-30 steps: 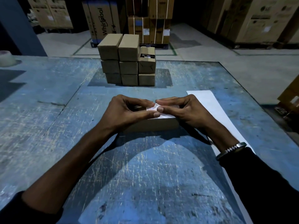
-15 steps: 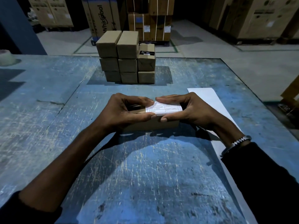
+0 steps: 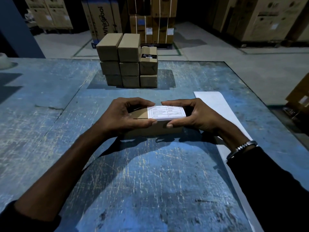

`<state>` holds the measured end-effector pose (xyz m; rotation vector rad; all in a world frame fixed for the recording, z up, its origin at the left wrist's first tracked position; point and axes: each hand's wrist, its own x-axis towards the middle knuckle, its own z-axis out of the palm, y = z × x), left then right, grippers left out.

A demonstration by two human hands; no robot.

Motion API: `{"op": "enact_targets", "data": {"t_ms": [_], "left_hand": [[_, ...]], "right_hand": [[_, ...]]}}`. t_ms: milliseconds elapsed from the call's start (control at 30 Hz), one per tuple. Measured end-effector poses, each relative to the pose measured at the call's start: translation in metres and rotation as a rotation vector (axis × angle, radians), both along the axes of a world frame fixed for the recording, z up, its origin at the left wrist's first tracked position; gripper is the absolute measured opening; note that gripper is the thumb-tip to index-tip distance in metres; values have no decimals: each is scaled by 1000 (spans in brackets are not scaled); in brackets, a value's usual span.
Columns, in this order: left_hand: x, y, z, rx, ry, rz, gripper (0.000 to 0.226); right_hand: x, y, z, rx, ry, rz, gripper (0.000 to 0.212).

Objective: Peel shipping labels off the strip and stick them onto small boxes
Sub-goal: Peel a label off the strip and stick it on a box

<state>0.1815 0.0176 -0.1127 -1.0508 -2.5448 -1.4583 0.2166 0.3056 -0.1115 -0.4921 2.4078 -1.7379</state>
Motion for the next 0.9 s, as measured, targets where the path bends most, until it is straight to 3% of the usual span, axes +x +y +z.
{"op": "enact_targets", "data": {"t_ms": [167, 267, 367, 467, 600, 667, 767, 900], "left_hand": [[-3, -3, 1, -82, -29, 13, 67], [-4, -4, 0, -116, -23, 25, 75], [-3, -1, 1, -113, -25, 49, 62], [-3, 0, -1, -123, 12, 49, 53], [-4, -2, -1, -116, -2, -5, 54], [-5, -2, 0, -104, -11, -35, 55], [-5, -3, 2, -73, -36, -53, 58], [-4, -3, 1, -66, -34, -45, 58]], "right_hand": [[0, 1, 4, 144, -67, 63, 91], [3, -16, 3, 140, -29, -29, 70], [3, -26, -5, 47, 45, -123, 47], [5, -20, -5, 35, 25, -76, 57], [2, -9, 3, 192, 4, 27, 91], [2, -5, 2, 158, -74, 46, 101], [5, -7, 0, 49, -120, 15, 92], [3, -6, 0, 72, -140, 40, 79]]}}
